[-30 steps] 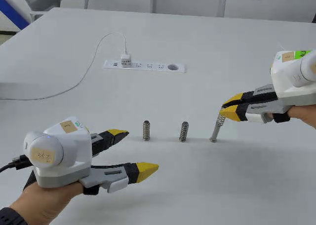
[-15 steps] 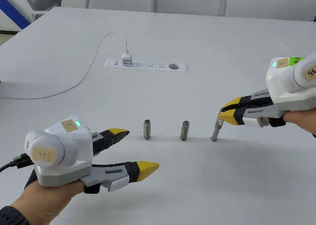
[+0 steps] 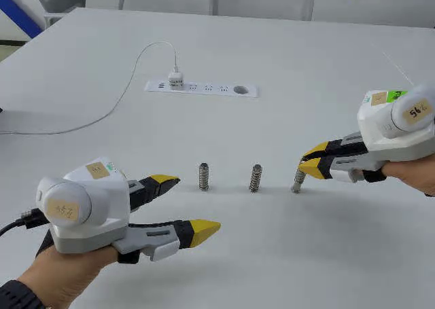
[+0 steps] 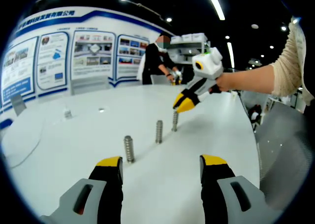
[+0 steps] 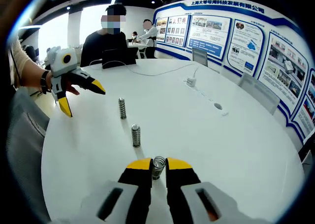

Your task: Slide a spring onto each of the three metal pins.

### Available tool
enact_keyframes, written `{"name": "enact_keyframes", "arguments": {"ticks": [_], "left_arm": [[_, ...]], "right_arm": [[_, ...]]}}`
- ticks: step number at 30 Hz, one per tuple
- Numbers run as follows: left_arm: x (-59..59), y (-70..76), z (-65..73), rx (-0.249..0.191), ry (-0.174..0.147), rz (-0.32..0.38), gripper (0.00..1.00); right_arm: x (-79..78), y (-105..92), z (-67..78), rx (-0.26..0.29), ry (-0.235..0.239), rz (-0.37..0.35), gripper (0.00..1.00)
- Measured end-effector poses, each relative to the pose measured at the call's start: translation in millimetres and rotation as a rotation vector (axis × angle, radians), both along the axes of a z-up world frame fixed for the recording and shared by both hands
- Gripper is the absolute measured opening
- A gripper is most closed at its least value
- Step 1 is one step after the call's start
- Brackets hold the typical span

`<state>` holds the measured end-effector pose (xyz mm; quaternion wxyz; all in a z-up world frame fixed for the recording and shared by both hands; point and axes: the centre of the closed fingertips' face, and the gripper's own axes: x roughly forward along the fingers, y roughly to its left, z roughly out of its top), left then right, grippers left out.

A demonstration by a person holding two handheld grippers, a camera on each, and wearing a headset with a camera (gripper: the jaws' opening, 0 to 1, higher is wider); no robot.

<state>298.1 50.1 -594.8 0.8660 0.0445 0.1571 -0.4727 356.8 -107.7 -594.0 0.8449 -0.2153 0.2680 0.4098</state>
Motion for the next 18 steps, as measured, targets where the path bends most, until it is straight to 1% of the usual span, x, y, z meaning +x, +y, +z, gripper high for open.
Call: {"name": "enact_keyframes", "arguments": {"ticks": [8,12,18], "left_arm": [[-0.4,-0.4,0.1,0.000,-0.001,0.000,0.64],[-0.5,-0.7,0.1,0.001,0.000,-0.001,0.64],[-0.1,-0.1,-0.1,0.000,0.001,0.001,0.64]], "right_arm": [[-1.0,0.2,-8.5,-0.017,0.006,-0.003,0.11],[-0.9,0.0,-10.1,-0.015,0.010,-0.008,0.11],[-1.5,-0.8,-17.1,-0.025,0.021,-0.012,0.12]]}}
